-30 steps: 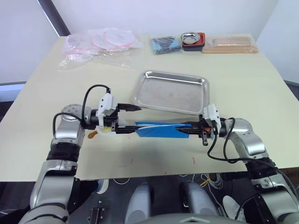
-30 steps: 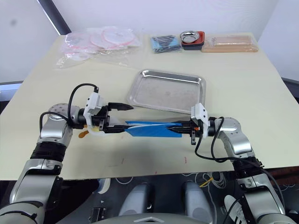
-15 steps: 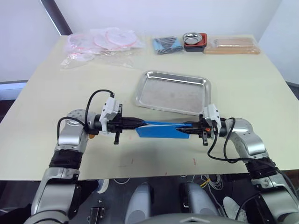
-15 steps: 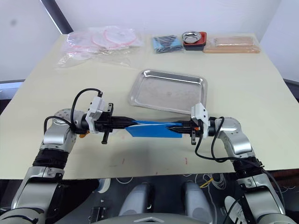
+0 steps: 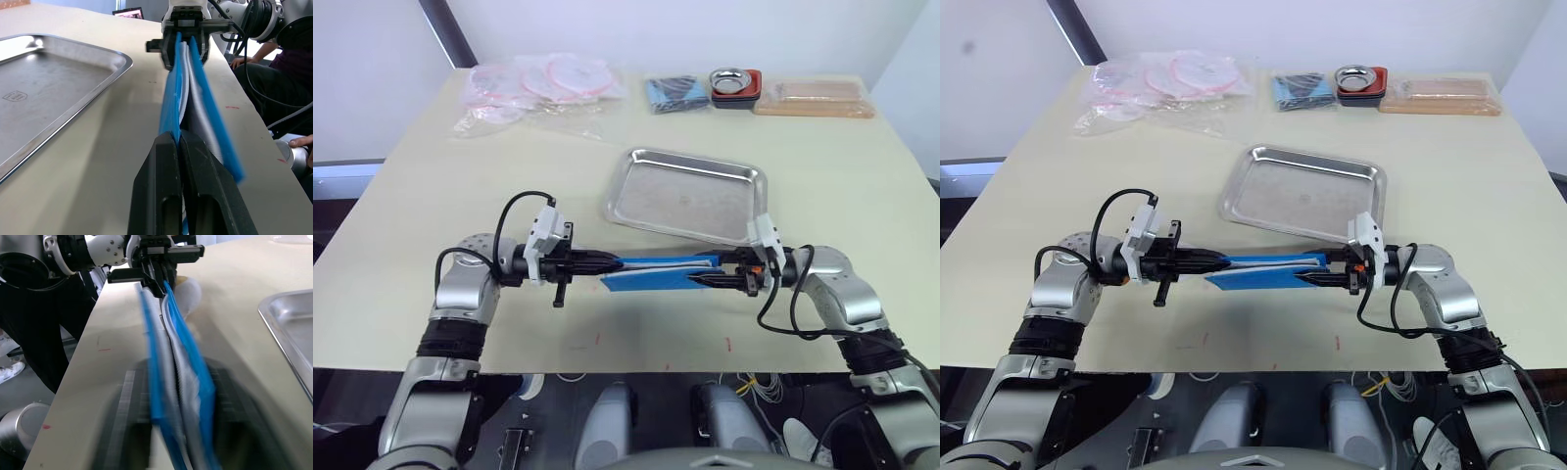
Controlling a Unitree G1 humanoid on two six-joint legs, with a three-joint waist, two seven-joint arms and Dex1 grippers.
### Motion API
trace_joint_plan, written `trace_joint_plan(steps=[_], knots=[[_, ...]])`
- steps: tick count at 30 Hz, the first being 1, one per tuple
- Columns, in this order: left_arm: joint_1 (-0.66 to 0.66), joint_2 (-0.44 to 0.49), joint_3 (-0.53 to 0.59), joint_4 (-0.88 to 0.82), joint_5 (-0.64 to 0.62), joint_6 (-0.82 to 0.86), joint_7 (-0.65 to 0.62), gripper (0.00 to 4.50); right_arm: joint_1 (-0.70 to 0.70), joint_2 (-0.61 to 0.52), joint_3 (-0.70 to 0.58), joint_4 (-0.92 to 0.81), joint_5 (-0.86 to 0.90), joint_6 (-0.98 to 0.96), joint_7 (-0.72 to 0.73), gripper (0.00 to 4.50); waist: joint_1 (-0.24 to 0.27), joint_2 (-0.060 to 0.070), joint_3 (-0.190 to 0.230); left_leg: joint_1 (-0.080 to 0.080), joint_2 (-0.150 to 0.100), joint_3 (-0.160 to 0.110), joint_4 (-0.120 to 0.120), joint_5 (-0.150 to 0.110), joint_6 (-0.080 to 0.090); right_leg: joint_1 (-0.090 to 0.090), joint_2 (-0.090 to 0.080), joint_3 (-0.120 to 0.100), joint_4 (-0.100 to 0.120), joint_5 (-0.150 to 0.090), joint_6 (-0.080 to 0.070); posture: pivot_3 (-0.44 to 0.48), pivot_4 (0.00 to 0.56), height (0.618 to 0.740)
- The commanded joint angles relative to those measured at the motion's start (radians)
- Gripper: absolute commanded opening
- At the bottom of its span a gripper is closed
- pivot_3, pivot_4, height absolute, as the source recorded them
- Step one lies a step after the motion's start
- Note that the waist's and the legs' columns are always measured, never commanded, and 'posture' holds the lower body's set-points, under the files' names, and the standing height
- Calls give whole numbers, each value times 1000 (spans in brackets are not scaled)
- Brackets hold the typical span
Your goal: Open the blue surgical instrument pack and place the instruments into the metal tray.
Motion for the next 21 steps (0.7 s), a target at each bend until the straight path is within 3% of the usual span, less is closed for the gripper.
trace_joint_plan(steps=[1,2,11,12,15,17,19,20,21], knots=[[-11,-4,-5,1,-4,-13,-21,0,14,-28,-45,-93,52,50,-13,3306,1,0,0,-1,-1,-1,1,0,0,0,0,-1,0,0,0,0,150,740],[-14,-7,-8,8,-1,-19,-21,0,18,-34,-60,-111,73,77,-25,3880,1,0,0,-3,-3,-5,2,0,0,0,-2,-4,0,-1,1,0,150,740],[-50,-38,-28,70,28,-69,-25,0,50,-93,-166,-216,207,214,-66,3880,3,1,1,-2,-5,-6,8,0,0,0,-3,-3,7,-1,2,0,150,740],[-54,-41,-30,77,31,-74,-27,0,51,-95,-172,-221,211,216,-69,3511,3,1,1,-2,-5,-6,10,0,0,0,-3,-3,10,-1,2,0,150,740],[-68,-54,-37,99,35,-87,-34,0,57,-90,-182,-255,247,242,-81,2976,4,1,1,-1,-5,-6,12,0,1,0,-2,-2,14,-1,2,0,150,740],[-79,-65,-43,113,38,-94,-38,0,66,-84,-175,-275,256,253,-92,1858,4,2,1,0,-5,-6,13,1,1,0,-2,-1,15,-1,2,0,150,740],[-92,-74,-50,125,39,-95,-45,0,82,-86,-154,-280,239,244,-90,1161,5,2,1,0,-5,-6,14,2,2,0,-2,-1,15,-1,2,0,150,740],[-98,-79,-52,129,38,-95,-49,0,90,-90,-141,-279,224,236,-87,491,6,1,1,-1,-5,-6,14,2,2,0,-2,-1,15,-1,2,0,150,740],[-101,-83,-54,130,37,-95,-51,0,99,-92,-130,-278,210,227,-84,104,6,2,1,-1,-5,-6,14,2,2,0,-2,-1,15,-1,2,0,150,740]])
